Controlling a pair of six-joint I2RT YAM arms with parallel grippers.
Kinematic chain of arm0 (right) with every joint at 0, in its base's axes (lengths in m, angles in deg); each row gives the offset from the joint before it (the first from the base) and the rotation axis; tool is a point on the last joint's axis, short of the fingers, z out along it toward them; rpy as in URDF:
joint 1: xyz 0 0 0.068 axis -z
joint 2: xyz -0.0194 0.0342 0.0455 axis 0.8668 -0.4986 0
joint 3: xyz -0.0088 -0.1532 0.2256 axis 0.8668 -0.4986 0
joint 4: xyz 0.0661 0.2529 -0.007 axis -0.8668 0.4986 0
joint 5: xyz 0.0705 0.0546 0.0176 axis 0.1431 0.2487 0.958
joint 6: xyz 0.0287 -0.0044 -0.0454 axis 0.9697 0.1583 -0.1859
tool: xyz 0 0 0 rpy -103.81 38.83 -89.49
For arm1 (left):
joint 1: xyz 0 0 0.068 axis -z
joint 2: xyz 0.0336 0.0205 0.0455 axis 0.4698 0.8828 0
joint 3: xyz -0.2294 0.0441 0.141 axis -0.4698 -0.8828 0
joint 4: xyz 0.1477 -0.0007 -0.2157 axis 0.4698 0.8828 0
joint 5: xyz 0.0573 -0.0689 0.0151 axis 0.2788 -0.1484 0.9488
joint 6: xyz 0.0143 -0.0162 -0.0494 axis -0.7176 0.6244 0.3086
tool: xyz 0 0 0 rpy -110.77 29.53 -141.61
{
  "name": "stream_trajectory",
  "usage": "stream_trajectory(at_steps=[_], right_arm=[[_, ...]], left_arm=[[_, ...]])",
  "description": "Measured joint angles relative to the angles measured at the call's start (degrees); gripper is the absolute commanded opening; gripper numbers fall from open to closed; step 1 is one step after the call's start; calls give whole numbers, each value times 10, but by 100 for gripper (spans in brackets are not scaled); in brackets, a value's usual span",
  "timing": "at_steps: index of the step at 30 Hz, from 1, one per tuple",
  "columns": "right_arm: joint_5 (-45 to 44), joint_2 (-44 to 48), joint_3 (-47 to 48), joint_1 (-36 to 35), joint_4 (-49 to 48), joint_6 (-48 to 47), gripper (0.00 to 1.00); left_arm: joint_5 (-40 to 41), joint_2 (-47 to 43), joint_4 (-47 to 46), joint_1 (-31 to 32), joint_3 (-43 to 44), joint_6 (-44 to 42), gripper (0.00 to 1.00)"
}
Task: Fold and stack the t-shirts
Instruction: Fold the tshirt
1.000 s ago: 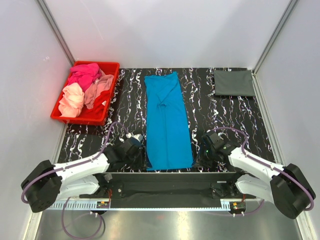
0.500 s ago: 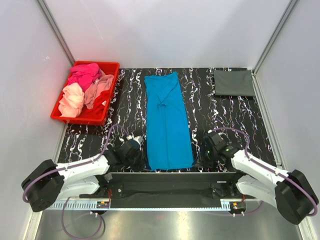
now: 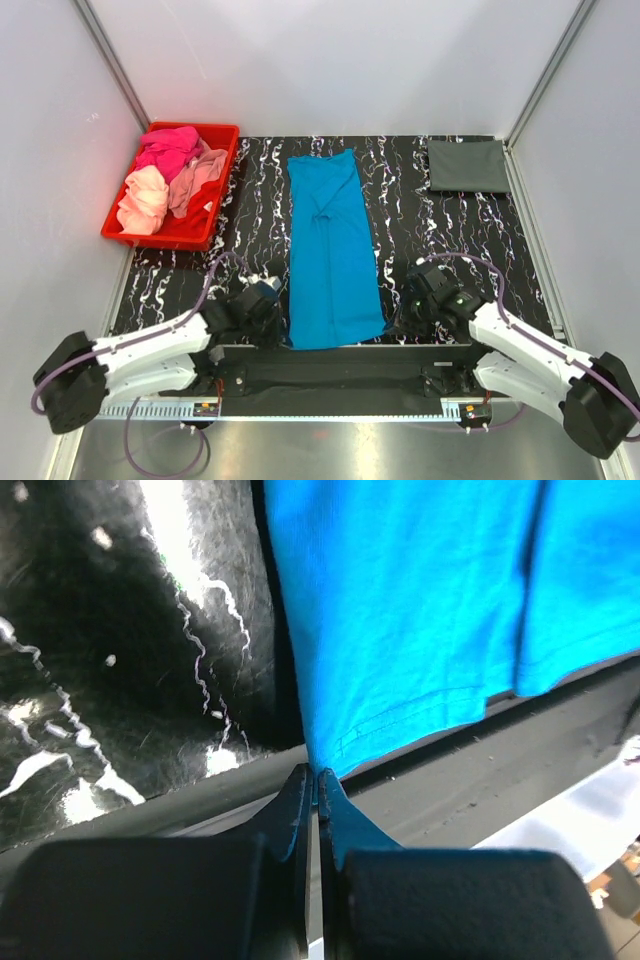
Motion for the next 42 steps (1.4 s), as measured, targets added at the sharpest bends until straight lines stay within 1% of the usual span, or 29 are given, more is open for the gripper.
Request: stream_trajectory(at_steps=[4, 5, 11, 13, 18, 21, 28, 36, 39, 42], right_arm=[[-18, -41, 46, -1, 10, -16, 0], [-23, -52, 59, -1, 12, -22, 0], [-61, -142, 159, -2, 27, -77, 0], [-70, -181, 197, -2, 29, -97, 0], [-90, -288, 297, 1, 23, -146, 0], [-101, -339, 353, 13, 22, -175, 0], [-128, -443, 468, 65, 19, -244, 0], [-132, -526, 566, 126, 21, -300, 0], [-129, -554, 596, 136, 20, -316, 0], [-121, -582, 624, 141, 18, -331, 0]], left_arm=[[-10, 81, 0, -7, 45, -27, 0], [-11, 89, 0, -15, 50, -31, 0], [-32, 143, 7, -129, 123, -97, 0], [-33, 172, 22, -160, 170, -125, 0], [-40, 268, 32, -212, 297, -191, 0], [-39, 320, 35, -241, 353, -224, 0], [-29, 447, 59, -286, 491, -284, 0], [-22, 532, 78, -326, 612, -311, 0], [-20, 564, 89, -342, 654, -312, 0], [-20, 592, 100, -355, 679, -312, 0]])
